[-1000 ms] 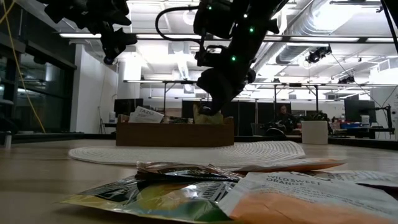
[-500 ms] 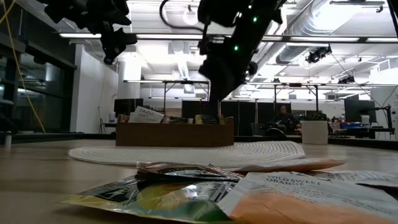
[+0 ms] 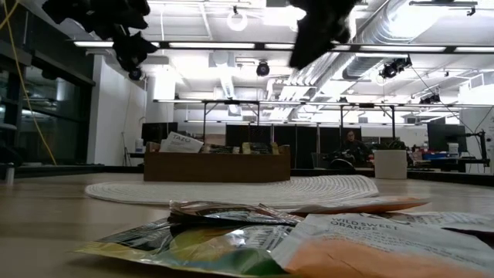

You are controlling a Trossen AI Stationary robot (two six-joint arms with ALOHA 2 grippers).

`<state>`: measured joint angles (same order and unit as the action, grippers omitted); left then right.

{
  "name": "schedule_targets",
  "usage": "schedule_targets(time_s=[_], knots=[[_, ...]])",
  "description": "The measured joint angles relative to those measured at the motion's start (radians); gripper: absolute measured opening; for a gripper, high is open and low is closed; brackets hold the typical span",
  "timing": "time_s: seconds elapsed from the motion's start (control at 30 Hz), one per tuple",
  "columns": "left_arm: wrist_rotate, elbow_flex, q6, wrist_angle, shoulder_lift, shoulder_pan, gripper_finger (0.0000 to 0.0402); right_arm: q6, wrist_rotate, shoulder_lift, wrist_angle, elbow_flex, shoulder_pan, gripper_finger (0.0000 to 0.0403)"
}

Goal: Pick & Place Tea
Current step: Put the orange tea bag into the left section of the wooden organizer

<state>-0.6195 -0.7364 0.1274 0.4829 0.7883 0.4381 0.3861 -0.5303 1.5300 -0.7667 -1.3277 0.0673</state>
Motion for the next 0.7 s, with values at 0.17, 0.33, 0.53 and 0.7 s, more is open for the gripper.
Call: schedule_targets(time_s=[0.17, 0.33, 0.53, 0.7], knots=[[0.003, 0.100, 0.036, -0.044, -0.104, 0.000, 0.0204, 0.153, 0.000, -0.041, -0.179, 0.000, 0.086, 0.0173], [-0.022, 0.271, 0.196, -0.174, -0.263, 0.000, 0.0204, 0.308, -0.010, -0.040, -0.289, 0.000, 0.205, 0.0169], [-0.033, 0.393, 0.342, -0.288, -0.417, 0.000, 0.0204, 0.517, -0.100, -0.039, -0.327, 0.000, 0.347, 0.0148], [-0.035, 0.405, 0.353, -0.302, -0.460, 0.000, 0.0204, 0.701, -0.145, -0.038, -0.277, 0.058, 0.438, 0.0134]])
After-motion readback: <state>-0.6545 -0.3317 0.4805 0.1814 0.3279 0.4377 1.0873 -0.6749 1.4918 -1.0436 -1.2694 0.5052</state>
